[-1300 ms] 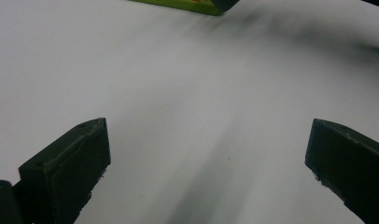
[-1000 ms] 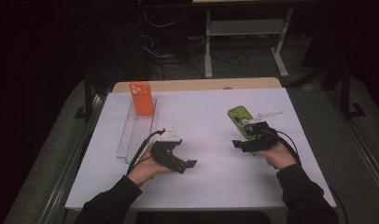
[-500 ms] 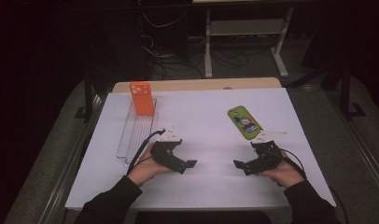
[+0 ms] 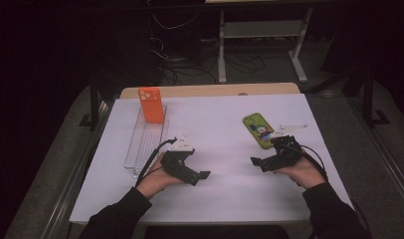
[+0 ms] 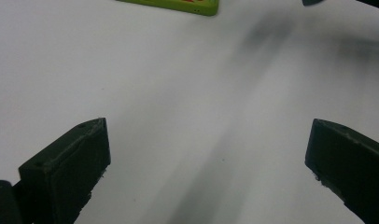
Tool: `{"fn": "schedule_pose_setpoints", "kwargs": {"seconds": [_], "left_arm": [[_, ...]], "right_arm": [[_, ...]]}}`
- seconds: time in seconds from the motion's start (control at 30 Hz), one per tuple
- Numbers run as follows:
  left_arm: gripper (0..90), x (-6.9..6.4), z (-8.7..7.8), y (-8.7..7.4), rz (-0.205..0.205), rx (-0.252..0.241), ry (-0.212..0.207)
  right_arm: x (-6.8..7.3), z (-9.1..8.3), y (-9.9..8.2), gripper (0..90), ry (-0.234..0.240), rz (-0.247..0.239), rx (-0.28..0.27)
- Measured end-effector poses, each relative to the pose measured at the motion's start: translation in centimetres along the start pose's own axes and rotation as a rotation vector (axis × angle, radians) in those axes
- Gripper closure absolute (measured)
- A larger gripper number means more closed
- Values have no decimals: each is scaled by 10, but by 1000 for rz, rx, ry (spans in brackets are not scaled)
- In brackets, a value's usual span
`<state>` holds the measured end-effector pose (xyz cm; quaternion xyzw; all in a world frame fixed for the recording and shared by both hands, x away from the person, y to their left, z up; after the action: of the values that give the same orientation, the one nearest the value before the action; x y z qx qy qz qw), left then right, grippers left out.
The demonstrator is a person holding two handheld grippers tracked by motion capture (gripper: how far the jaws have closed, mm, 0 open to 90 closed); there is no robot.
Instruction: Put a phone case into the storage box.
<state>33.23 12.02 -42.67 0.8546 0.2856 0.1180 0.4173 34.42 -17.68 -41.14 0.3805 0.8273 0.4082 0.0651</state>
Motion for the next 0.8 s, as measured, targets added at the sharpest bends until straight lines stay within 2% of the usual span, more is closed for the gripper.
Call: {"fn": "schedule_pose_setpoints", "kwargs": {"seconds": [0.07, 0.17, 0.2, 0.3, 0.33, 0.6, 0.73, 0.8], "left_arm": [[0, 0, 0, 0, -2, -4, 1], [0, 1, 1, 1, 8, -4, 0], [0, 2, 1, 1, 22, -1, 4], [0, 1, 3, 1, 6, -14, 1], [0, 0, 3, 1, -10, -12, -4], [0, -1, 2, 1, -6, -14, -8], [0, -1, 2, 2, -3, -12, -10], [0, -1, 2, 1, 3, -4, -9]], "right_arm": [[-4, 1, 6, 0, -17, -10, -2], [-11, 5, 17, 0, -34, 0, -4], [-14, 6, 20, 0, -42, -3, -1], [-21, 11, 29, 0, -60, 5, 3], [-24, 13, 32, 0, -67, 5, 6], [-49, 27, 51, 0, -150, 41, 45], [-63, 37, 55, 0, -191, 57, 70], [-70, 43, 55, 0, -203, 81, 81]]}}
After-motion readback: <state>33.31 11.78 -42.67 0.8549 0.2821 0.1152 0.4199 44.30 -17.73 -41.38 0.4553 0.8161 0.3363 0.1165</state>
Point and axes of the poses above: each handheld gripper's, and its own axes: z roughly forward along the jaws, y roughly out of its top, x roughly to its left, the point moved 3 cm from there along z, roughly forward along the jaws, and after that the axes turned 8 degrees about y, right-handed, at the moved point
